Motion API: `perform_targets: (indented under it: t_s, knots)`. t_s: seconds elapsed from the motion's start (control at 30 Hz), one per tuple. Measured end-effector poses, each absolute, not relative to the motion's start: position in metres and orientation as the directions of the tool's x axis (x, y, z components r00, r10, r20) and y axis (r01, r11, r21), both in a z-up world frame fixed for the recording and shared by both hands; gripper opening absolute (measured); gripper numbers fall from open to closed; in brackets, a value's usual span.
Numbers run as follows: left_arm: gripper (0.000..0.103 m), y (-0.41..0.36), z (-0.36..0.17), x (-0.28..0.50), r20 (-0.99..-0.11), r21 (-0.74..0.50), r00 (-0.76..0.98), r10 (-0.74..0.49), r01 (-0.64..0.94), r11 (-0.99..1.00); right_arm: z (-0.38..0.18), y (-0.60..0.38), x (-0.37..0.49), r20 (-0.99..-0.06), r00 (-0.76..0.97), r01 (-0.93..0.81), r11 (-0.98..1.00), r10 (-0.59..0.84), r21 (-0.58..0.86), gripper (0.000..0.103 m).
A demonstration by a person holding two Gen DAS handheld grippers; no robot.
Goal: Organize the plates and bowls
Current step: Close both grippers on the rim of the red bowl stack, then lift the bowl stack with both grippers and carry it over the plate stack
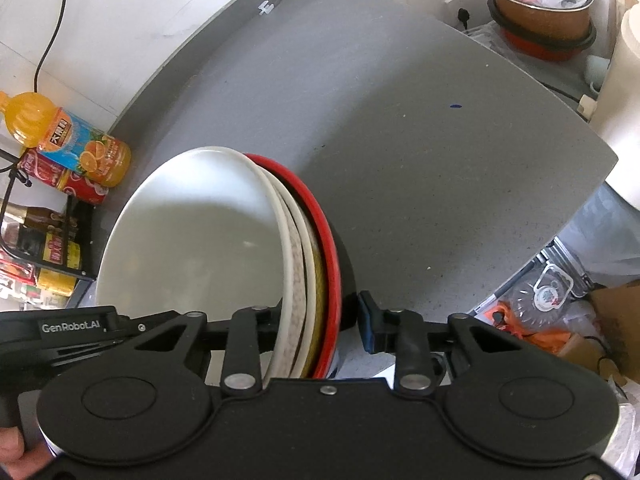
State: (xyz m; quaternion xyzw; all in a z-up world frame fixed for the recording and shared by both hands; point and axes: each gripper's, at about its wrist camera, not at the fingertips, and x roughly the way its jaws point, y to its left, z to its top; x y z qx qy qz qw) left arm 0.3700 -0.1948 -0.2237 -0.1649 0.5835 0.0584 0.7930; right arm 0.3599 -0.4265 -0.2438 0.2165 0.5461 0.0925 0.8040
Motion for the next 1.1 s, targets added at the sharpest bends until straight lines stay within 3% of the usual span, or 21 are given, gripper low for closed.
perform_targets:
  t_s: [0.57,1.1]
  knots:
    - [0.017,-0.175,-0.205,0.347,-0.923,-0.240,0.363,-0.127,-0.285,0.928,-0.225,-0.419,0.339,-0.803,0.440,0.065,0.878,0.402,0.475,0.028]
    - [0.017,-0.147,-0.162,0.295,-0.893,-0.266,0.442,-0.087,-0.360,0.894,-0.179,-0.382,0.311,-0.756,0.462,-0.064,0.868,0.464,0.493,0.028]
